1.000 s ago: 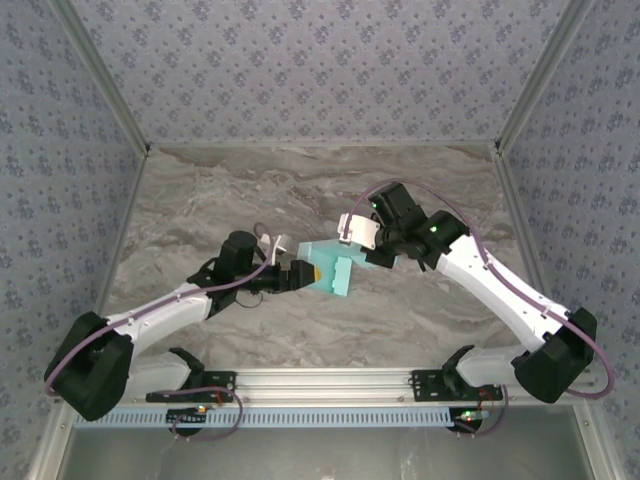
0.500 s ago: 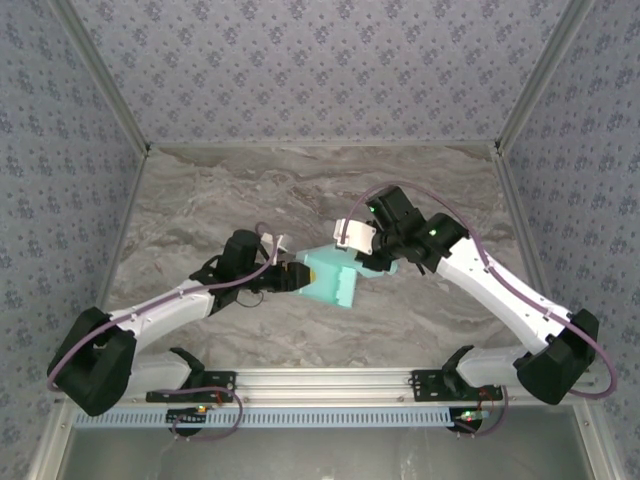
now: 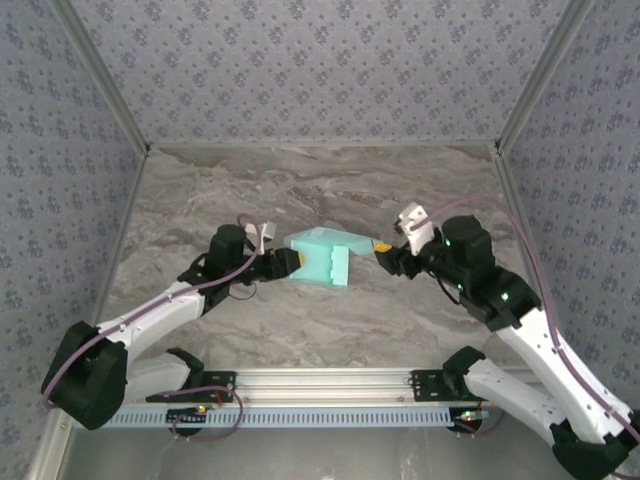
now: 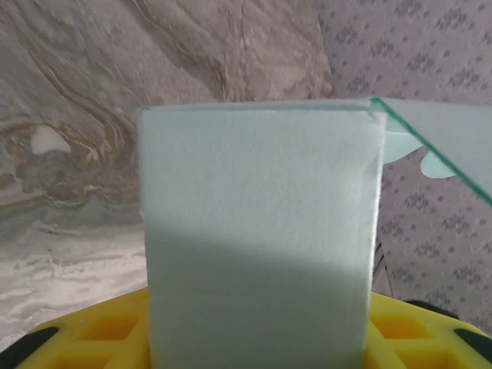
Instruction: Fold the paper box
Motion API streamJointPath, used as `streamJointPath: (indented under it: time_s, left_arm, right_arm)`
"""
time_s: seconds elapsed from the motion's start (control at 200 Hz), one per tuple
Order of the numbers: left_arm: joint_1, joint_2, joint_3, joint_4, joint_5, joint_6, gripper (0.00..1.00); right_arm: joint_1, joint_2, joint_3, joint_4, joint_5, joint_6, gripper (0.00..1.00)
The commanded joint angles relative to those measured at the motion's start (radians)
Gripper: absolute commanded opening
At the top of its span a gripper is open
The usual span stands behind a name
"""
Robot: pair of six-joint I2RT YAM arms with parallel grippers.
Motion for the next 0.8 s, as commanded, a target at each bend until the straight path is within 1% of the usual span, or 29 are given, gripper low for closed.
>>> streamJointPath:
  time_s: [0.0,0.035,0.095,0.175,0.23,0.265,0.32,0.36,0.45,0.565,0.65,0.8]
  left_arm:
    - [0.017,-0.029,-0.01,0.038,-0.018,-0.042,0.46]
    - [0.023,-0.031,-0.01,0.04,-0.018,-0.057,0.46]
    - [0.03,-0.034,-0.016,0.052,-0.018,-0.086,0.46]
    - [0.037,-0.039,-0.017,0.047,-0.024,-0.127,0.46]
    - [0.042,-0.038,-0.018,0.052,-0.017,-0.155,0.47]
    - [0.043,-0.038,-0.019,0.066,-0.008,-0.173,0.47]
    - [0.042,-0.045,-0.022,0.084,0.0,-0.198,0.47]
    - [0.042,-0.049,-0.023,0.087,0.002,-0.214,0.47]
    - [0.043,-0.061,-0.015,0.077,0.011,-0.223,0.47]
    - [0.043,-0.064,-0.006,0.081,0.037,-0.244,0.47]
    - [0.043,-0.064,-0.007,0.088,0.048,-0.257,0.47]
    - [0.042,-0.057,-0.009,0.098,0.067,-0.273,0.47]
  right_arm:
    - [-0.01,-0.076,-0.109,0.091,0.039,0.327,0.64]
    - [-0.01,-0.098,-0.146,0.123,0.016,0.381,0.62]
    - [-0.014,-0.121,-0.203,0.147,0.037,0.552,0.59]
    - [-0.014,-0.122,-0.292,0.265,-0.037,0.72,0.5]
    - [-0.006,-0.102,-0.352,0.35,-0.061,0.84,0.46]
    - [-0.003,-0.075,-0.369,0.37,-0.063,0.883,0.43]
    - [0.013,-0.015,-0.372,0.389,-0.068,0.89,0.35]
    - [0.033,0.033,-0.368,0.407,-0.062,0.886,0.32]
    - [0.081,0.137,-0.36,0.479,-0.057,0.869,0.32]
    - [0.1,0.257,-0.327,0.548,-0.075,0.88,0.33]
    - [0.093,0.315,-0.303,0.554,-0.056,0.904,0.34]
    - [0.052,0.409,-0.251,0.561,-0.129,0.915,0.32]
